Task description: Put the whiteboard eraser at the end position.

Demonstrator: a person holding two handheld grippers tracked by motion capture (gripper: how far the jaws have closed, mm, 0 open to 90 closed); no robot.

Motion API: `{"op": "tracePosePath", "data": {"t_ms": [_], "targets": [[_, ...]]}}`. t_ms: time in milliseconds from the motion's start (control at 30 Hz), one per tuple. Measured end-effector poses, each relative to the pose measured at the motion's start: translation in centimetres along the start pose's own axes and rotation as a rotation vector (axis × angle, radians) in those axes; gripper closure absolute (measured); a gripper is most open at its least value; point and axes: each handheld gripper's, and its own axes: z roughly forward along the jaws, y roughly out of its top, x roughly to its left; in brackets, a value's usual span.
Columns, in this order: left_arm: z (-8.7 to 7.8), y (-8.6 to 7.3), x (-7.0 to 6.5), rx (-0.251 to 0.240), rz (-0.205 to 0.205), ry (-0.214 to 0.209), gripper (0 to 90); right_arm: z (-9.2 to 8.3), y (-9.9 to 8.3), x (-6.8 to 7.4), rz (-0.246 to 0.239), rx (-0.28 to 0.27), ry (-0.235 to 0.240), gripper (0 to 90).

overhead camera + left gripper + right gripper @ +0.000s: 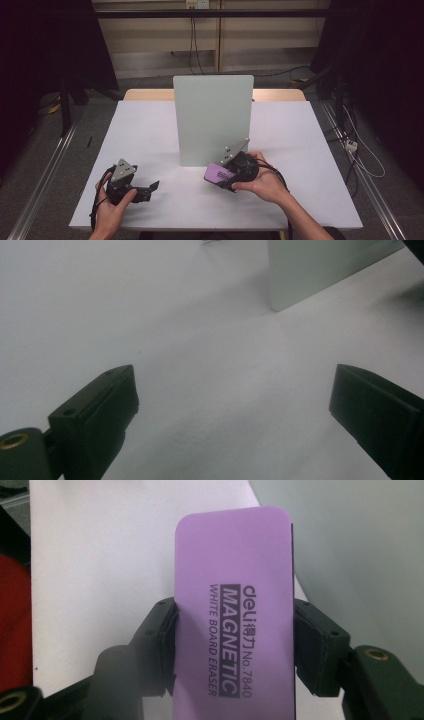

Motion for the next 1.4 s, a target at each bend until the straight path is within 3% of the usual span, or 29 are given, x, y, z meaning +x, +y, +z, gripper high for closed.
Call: {"op": "tracePosePath", "data": {"t_ms": [167, 500, 967, 1267, 1400], "targets": [[-0.1, 0.0, 0.2, -0.011, -0.005, 0.001, 5.4, 0.2, 0.0, 0.1, 0.008, 0.004, 0.036, 41.5], [0.1, 0.0, 0.1, 0.005, -0.005, -0.001, 5.5, 1.3, 0.3, 0.4, -0.006, 0.05, 0.024, 41.4], [0.1, 0.0, 0.1, -0.007, -0.011, -0.003, 5.6, 2.5, 0.4, 0.7, -0.025, 0.078, 0.06, 41.2], [0.3, 0.0, 0.1, -0.003, -0.004, -0.005, 5.6, 3.1, 0.1, 0.4, -0.019, 0.062, 0.072, 40.9], [0.3, 0.1, 0.3, -0.006, -0.028, -0.002, 5.6, 3.1, -0.1, 0.4, -0.012, 0.04, 0.067, 40.8]]}}
